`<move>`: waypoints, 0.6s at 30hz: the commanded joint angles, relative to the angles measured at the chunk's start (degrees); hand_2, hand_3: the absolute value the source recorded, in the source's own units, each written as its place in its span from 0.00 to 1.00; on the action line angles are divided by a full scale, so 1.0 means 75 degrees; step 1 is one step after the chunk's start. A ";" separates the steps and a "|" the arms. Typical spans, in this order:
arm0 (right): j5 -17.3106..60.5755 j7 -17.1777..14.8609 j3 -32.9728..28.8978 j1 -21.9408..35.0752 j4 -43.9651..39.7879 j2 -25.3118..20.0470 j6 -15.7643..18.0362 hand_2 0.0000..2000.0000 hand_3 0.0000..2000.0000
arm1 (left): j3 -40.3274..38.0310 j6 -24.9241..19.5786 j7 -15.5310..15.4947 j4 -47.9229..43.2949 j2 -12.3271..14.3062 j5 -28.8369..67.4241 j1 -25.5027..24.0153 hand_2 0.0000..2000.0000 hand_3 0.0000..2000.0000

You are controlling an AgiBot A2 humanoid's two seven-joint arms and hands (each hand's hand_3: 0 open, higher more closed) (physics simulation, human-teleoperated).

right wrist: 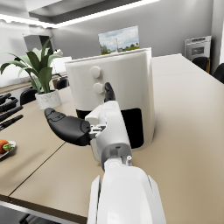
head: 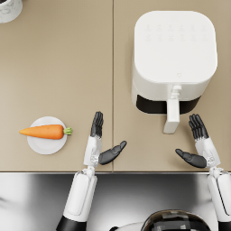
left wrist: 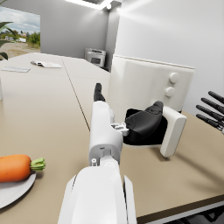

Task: Pick up the carrot and place it into the air fryer

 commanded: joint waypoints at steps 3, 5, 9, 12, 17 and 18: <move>0.0000 0.0000 0.0000 0.0000 0.0000 0.0000 0.0000 0.00 0.00 | 0.0000 0.0000 0.0000 0.0000 0.0000 0.0000 0.0000 0.00 0.00; 0.0000 0.0000 0.0000 0.0000 0.0000 0.0000 0.0000 0.00 0.00 | 0.0000 0.0000 0.0000 0.0000 0.0000 0.0000 0.0000 0.00 0.00; 0.0000 0.0000 0.0000 0.0000 0.0000 0.0000 0.0000 0.00 0.00 | 0.0000 0.0000 0.0000 0.0000 0.0000 0.0000 0.0000 0.00 0.00; 0.0000 0.0000 0.0000 0.0000 0.0000 0.0000 0.0000 0.00 0.00 | 0.0000 0.0000 0.0000 0.0000 0.0000 0.0000 0.0000 0.00 0.00; 0.0000 0.0000 0.0000 0.0000 0.0000 0.0000 0.0000 0.00 0.00 | 0.0000 0.0000 0.0000 0.0000 0.0000 0.0000 0.0000 0.00 0.00; 0.0000 0.0000 0.0000 0.0000 0.0000 0.0000 0.0000 0.00 0.00 | 0.0000 0.0000 0.0000 0.0000 0.0000 0.0000 0.0000 0.00 0.00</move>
